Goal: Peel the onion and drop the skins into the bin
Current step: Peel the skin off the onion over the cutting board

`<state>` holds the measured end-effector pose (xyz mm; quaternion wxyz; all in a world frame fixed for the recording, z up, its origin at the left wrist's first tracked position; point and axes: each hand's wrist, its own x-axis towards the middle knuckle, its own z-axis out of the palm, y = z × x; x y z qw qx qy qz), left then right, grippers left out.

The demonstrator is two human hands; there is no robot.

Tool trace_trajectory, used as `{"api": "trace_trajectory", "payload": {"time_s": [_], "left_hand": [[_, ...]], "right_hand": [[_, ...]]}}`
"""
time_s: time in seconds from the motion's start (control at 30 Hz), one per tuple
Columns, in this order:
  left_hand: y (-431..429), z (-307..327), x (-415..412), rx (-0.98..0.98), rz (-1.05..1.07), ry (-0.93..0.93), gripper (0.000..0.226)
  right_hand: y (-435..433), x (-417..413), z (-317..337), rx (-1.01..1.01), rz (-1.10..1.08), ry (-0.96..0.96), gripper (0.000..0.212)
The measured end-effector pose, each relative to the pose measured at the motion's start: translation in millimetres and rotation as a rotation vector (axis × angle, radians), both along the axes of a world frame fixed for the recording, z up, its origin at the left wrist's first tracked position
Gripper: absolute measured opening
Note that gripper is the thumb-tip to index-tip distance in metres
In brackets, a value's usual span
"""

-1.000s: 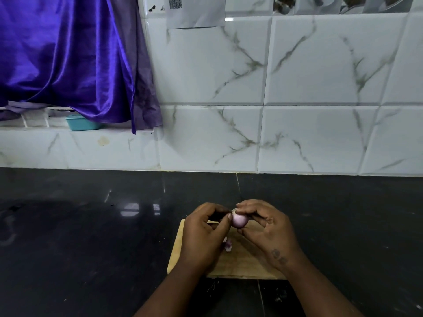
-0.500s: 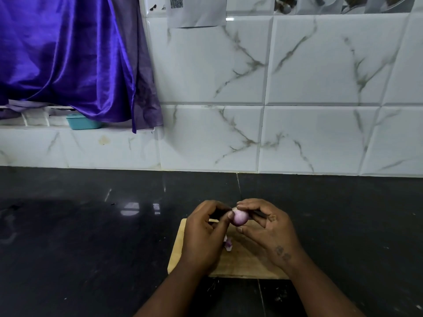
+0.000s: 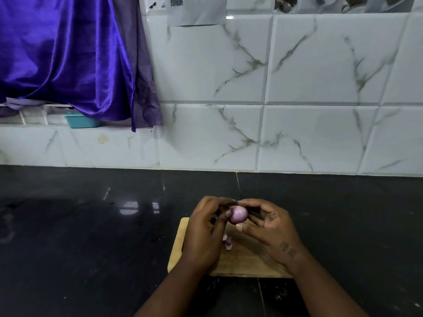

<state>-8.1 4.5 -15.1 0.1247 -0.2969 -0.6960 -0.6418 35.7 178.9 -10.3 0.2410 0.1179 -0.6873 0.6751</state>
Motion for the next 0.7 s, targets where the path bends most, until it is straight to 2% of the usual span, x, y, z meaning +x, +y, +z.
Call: {"api": "trace_trajectory", "payload": {"time_s": [0.3,0.47,0.57,0.7], "left_hand": [[0.6,0.3,-2.9,0.0,0.083,0.097,0.014],[1.7,-10.5,-10.3,0.012,-0.014,-0.071,0.031],[1.9,-10.1,-9.3,-0.043,-0.053,-0.007,0.025],[1.8,-8.9,-9.0,-0.04,-0.069,-0.026,0.025]], "right_hand": [[0.3,-1.7,0.3,0.015,-0.049,-0.006,0.047],[1.8,-1.8,0.1,0.024,-0.051,-0.011,0.047],[3.2,-1.7,-1.3,0.018,-0.035,-0.016,0.048],[5.1,-1.5,-1.2,0.015,-0.026,-0.021,0.049]]}}
